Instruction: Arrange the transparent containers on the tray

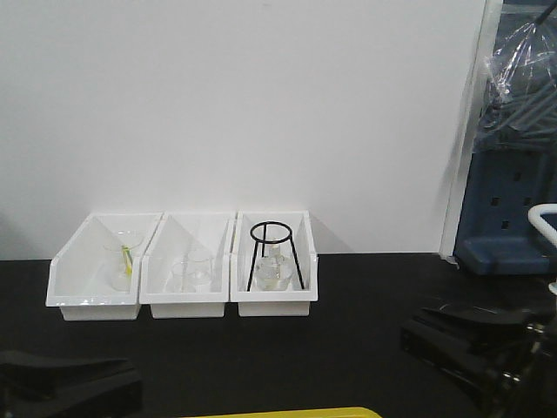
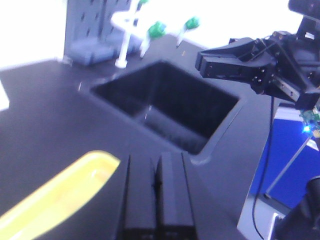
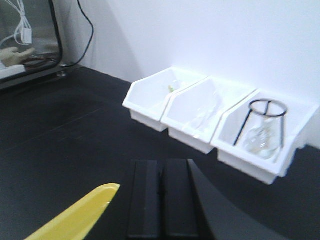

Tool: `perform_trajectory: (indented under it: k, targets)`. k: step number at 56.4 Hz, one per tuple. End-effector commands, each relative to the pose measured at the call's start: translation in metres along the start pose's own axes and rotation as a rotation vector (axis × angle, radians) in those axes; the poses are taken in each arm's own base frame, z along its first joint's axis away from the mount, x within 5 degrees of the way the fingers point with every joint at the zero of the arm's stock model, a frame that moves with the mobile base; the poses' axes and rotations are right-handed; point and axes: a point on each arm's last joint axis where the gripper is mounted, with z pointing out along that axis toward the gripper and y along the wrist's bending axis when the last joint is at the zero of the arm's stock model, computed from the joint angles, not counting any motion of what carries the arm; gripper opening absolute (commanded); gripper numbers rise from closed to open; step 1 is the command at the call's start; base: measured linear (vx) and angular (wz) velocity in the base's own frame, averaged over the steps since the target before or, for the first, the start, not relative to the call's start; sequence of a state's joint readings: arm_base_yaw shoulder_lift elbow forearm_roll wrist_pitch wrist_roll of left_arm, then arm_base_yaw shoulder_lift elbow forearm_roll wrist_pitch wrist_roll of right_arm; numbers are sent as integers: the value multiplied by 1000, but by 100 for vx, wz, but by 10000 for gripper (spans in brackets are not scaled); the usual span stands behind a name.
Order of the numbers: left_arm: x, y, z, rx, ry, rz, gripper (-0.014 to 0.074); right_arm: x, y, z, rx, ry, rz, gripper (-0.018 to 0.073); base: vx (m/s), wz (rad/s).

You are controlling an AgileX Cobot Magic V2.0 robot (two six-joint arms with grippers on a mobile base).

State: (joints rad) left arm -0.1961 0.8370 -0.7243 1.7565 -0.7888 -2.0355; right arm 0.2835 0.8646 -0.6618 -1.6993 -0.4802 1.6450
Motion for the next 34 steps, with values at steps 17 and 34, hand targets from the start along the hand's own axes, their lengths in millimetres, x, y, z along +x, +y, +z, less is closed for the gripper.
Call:
perform_trajectory:
  k: [17, 34]
  targets:
    - [-9, -15, -18, -47, -53, 120, -1, -16, 3, -21, 70, -65, -32, -13, 0, 0]
    - [-9, -15, -18, -47, -52, 119, -1, -16, 3, -21, 70, -65, -32, -13, 0, 0]
